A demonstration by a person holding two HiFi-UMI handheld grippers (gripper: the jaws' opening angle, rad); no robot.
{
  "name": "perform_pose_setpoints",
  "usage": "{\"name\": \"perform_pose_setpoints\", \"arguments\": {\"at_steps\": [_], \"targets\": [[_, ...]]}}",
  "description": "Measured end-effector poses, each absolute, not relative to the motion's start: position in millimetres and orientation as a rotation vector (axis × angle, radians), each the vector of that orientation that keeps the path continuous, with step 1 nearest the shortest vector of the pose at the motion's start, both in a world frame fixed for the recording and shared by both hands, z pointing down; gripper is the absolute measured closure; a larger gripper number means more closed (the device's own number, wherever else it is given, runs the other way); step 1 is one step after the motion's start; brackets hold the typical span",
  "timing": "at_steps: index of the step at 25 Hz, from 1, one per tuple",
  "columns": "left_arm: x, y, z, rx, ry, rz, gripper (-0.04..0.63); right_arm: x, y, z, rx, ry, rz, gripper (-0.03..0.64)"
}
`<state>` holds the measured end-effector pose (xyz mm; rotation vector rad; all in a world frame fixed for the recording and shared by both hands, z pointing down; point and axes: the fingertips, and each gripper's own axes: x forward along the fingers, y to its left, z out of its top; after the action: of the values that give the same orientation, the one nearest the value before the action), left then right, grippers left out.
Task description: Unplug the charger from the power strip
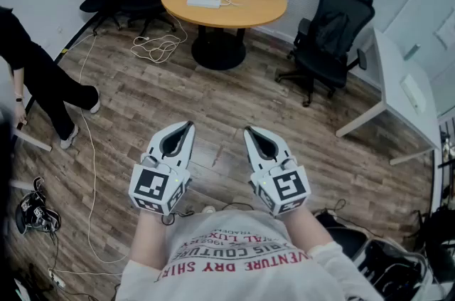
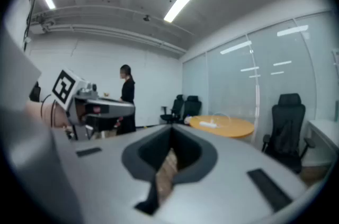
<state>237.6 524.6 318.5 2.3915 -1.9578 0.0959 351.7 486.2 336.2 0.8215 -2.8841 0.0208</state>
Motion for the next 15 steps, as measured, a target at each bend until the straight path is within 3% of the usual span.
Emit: {"name": "perform_pose_setpoints", "arguments": {"at_steps": [15], "targets": [[183.5,540.5,339.8,2.358,-1.93,0.108,0.565,306.0,494.8,351.4,0.855,-2.887,0.157,0.589]]}}
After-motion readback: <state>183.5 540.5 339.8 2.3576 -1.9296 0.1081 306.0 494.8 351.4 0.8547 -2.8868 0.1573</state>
